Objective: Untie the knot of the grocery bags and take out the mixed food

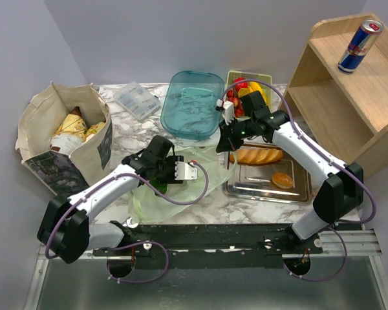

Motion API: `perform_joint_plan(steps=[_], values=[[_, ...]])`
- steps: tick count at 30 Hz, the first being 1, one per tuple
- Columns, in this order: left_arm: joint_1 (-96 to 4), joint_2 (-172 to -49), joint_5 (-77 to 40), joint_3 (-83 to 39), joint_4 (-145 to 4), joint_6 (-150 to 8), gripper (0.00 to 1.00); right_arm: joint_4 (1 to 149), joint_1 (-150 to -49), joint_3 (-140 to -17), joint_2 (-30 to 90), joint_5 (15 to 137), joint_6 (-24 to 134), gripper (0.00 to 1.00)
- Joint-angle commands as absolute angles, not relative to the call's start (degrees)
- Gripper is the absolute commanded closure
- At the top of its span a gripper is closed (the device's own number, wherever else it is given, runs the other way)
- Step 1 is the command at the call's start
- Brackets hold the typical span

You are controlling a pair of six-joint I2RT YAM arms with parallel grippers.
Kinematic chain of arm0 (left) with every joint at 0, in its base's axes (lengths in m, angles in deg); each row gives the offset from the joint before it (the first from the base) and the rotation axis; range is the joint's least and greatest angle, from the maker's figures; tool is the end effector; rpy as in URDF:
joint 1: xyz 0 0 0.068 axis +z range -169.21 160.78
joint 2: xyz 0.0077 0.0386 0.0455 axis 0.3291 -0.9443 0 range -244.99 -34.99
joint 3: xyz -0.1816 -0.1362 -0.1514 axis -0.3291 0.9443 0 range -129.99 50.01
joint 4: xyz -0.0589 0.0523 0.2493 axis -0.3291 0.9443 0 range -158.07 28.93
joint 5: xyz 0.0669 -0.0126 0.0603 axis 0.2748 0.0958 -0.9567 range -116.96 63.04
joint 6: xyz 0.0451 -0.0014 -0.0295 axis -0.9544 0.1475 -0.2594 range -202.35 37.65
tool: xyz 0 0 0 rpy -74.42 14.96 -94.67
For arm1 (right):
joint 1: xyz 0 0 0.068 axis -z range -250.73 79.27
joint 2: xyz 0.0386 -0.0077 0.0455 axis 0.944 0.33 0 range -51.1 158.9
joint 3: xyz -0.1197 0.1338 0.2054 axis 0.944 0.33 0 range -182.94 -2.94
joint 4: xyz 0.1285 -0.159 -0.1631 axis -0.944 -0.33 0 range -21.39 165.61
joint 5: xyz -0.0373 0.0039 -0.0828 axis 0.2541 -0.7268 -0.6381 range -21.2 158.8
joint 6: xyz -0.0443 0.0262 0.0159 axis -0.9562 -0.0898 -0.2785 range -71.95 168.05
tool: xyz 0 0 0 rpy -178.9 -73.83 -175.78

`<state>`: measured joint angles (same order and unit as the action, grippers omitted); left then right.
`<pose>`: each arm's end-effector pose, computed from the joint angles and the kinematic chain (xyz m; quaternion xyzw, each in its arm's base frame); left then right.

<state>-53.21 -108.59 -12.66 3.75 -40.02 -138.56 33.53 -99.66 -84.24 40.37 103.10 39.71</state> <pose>0.2042 -0.1484 0.2182 0.6972 0.6424 -0.0598 0.3124 0.2895 0.1829 0.3115 -0.3793 0.8263 0.3298 0.2542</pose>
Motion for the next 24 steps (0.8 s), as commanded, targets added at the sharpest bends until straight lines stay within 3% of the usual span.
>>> perform_joint_plan(steps=[1, 7, 11, 12, 16, 18, 20, 24], values=[[-53.28, -101.86, -11.08, 4.05, -30.52, -141.52, 1.0, 35.65, -99.78, -83.21, 37.65, 100.62, 41.41, 0.99], [-50.95, -90.98, 8.83, 0.92, -24.03, -140.38, 1.0, 36.39, -99.78, -83.13, 36.87, 100.46, 42.04, 0.99], [-50.59, -87.26, 18.41, -1.06, -30.17, -130.49, 1.0, 36.84, -99.82, -84.54, 36.94, 103.16, 42.88, 0.99], [-50.59, -87.3, 19.52, -1.58, -32.71, -127.23, 1.0, 37.0, -99.82, -85.07, 36.87, 103.76, 43.37, 0.92], [-49.01, -89.21, 22.49, -4.0, -41.89, -112.4, 1.0, 38.12, -99.82, -88.1, 35.58, 104.9, 45.12, 0.42], [-46.86, -90.14, 24.12, -4.54, -47.09, -104.89, 1.0, 39.43, -99.79, -89.44, 34.01, 104.12, 46.14, 0.23], [-44.14, -90.98, 26.34, -5.28, -52.58, -96.07, 1.0, 40.03, -99.82, -90.96, 32.59, 103.45, 46.61, 0.13], [-39.75, -93.05, 30.03, -7.13, -64.09, -79.95, 1.0, 39.08, -99.81, -94.31, 30.64, 104.09, 49.95, 0.08]])
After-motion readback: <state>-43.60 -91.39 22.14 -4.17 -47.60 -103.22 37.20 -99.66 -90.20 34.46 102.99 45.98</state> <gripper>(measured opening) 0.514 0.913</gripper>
